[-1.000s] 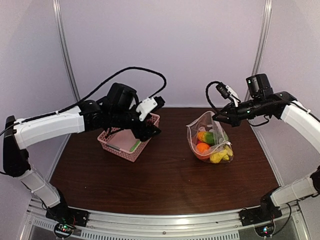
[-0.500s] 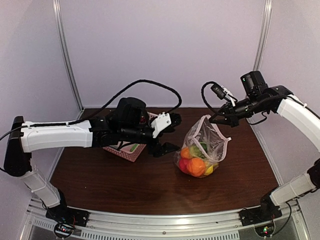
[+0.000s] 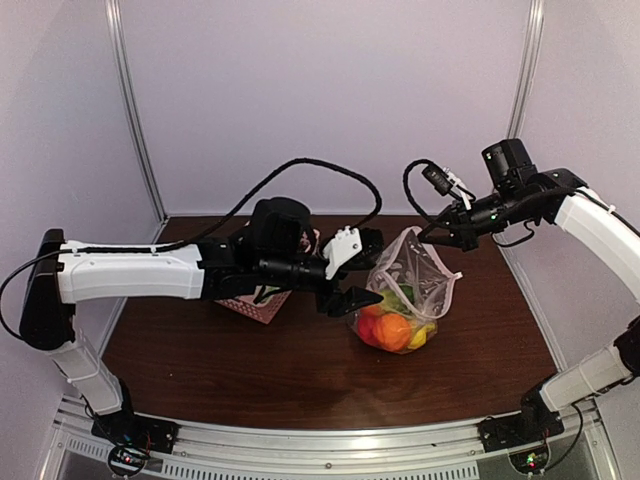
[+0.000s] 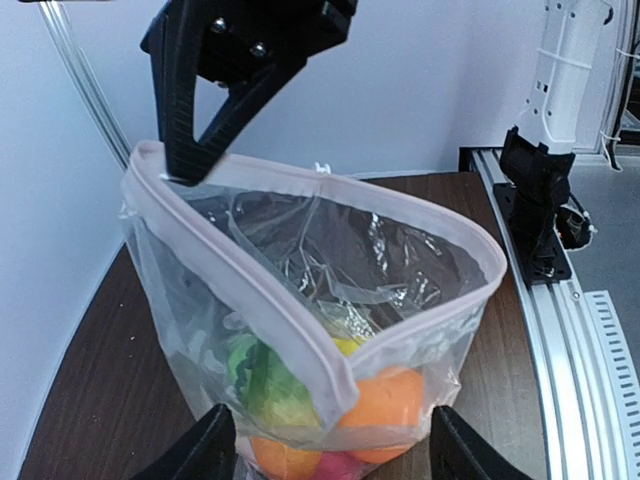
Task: Place the food in the zip-top bag and seal the zipper
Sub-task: Pass from the right arm to the left
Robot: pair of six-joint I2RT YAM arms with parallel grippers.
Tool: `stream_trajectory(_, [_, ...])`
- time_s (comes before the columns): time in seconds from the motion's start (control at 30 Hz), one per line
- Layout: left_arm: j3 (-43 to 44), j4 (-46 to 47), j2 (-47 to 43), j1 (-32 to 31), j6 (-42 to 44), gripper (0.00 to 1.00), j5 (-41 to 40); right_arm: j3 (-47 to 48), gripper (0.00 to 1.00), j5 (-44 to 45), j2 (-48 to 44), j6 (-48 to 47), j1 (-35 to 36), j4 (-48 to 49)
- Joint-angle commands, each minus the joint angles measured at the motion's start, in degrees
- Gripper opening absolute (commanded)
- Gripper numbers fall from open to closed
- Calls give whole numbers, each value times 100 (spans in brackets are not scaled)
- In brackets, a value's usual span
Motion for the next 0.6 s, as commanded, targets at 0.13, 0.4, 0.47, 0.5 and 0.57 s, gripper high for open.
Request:
stream_trajectory(0.13, [409,774,365,13,-347,58,-378,87,0,6,10,-34,43,-124])
stream_trajectory(0.4, [380,910,305,12,-485,19,-398,381,15,-116,155,-346,-241,-525])
stream_trajectory(0.47, [422,819,312,23,-560,18,-516,405,22,-488,105,-671,-691,-768])
stream_trajectory(0.5, [432,778,311,35,-612,17,-556,371,26,-750,77,-863,-976,-890])
stream_trajectory(0.57, [438,699,298,46,-715,16,-619,357,37,-1168,64,-1568,-1501,-1422])
